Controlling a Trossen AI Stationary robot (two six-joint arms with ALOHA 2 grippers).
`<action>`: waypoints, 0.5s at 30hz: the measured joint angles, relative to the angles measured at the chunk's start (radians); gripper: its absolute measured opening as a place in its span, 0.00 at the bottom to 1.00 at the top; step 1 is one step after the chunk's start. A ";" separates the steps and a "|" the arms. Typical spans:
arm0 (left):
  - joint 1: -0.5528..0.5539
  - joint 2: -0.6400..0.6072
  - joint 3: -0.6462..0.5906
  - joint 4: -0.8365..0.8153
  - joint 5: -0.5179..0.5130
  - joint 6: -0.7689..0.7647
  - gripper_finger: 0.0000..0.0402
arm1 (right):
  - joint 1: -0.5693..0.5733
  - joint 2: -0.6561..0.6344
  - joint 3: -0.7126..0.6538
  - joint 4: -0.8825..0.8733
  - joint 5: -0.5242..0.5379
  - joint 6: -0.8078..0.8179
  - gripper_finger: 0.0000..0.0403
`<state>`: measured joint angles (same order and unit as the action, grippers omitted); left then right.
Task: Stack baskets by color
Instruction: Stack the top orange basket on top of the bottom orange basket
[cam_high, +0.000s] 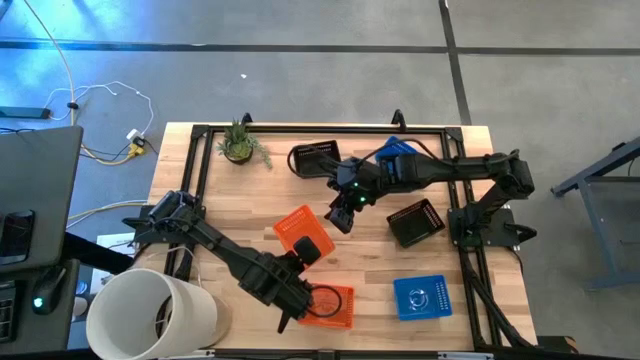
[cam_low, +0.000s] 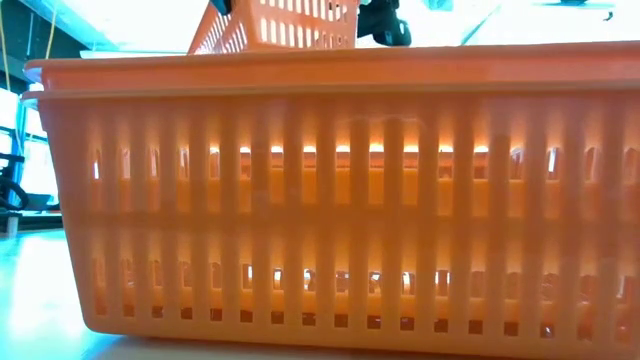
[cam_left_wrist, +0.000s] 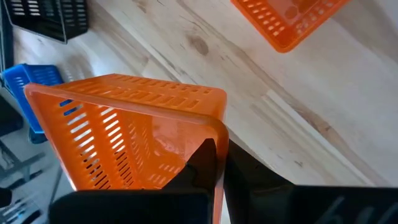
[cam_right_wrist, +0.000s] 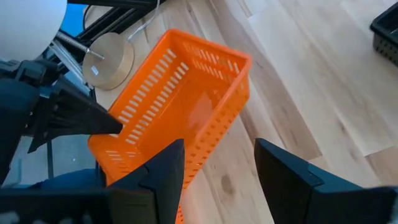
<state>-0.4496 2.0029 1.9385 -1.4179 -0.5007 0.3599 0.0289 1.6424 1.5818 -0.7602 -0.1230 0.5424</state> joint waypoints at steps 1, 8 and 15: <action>0.000 0.000 0.000 0.003 -0.002 0.004 0.00 | 0.006 0.000 0.000 0.001 0.000 0.004 0.45; 0.000 0.000 0.000 0.036 -0.077 0.018 0.00 | 0.038 0.000 0.000 -0.001 0.036 0.027 0.45; 0.016 0.000 0.000 0.035 -0.091 0.038 0.00 | 0.067 0.000 0.000 0.001 0.040 0.069 0.45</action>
<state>-0.4333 2.0029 1.9385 -1.3829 -0.5914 0.3979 0.0960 1.6424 1.5814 -0.7591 -0.0827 0.6119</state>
